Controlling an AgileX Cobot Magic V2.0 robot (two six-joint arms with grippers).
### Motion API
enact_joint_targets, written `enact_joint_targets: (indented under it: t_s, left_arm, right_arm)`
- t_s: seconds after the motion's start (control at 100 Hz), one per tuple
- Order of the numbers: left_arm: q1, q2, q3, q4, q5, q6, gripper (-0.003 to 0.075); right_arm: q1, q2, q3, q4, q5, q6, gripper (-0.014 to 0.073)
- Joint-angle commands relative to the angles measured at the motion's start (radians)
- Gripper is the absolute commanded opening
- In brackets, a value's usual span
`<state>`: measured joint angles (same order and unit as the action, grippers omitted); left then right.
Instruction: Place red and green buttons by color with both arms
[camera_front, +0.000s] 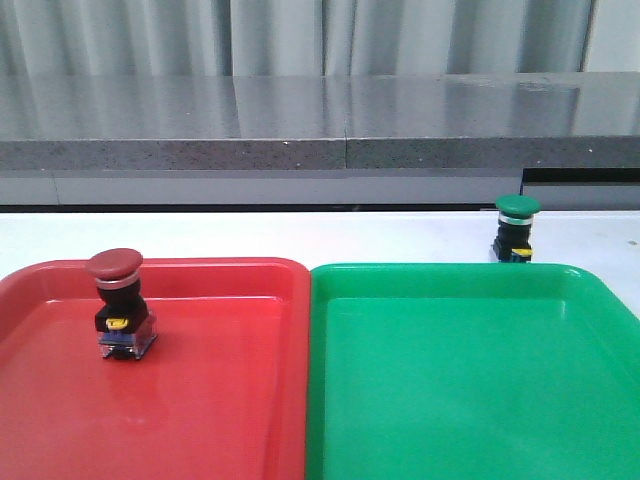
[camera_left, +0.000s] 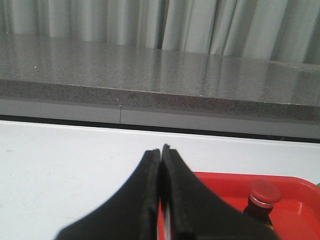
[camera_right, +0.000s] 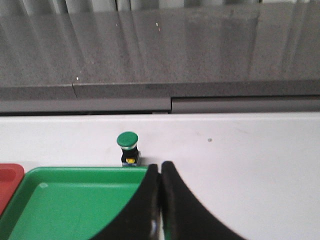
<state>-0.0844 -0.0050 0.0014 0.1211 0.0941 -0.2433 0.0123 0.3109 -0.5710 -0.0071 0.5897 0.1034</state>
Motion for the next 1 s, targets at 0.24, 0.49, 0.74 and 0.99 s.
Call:
enact_joint_targets:
  t_s: [0.24,0.49,0.74,0.99]
  left_arm:
    - [0.003,-0.031,0.041,-0.004,-0.082,-0.003,-0.0019]
    - [0.003,-0.031,0.041,-0.004,-0.082,-0.003,-0.0019]
    - [0.003,-0.031,0.041,-0.004,-0.082,-0.003,-0.0019]
    - [0.003,-0.031,0.041,-0.004,-0.082,-0.003,-0.0019]
  right_arm:
    - [0.000,0.268,-0.159,-0.006,0.047,-0.003,-0.0067]
    - [0.000,0.372,-0.155,-0.005,0.080,-0.003,-0.0042]
    - [0.000,0.403,-0.155,-0.004,0.108,-0.003,0.0403]
    - [0.000,0.406,-0.155,0.038,0.075,-0.003,0.0562]
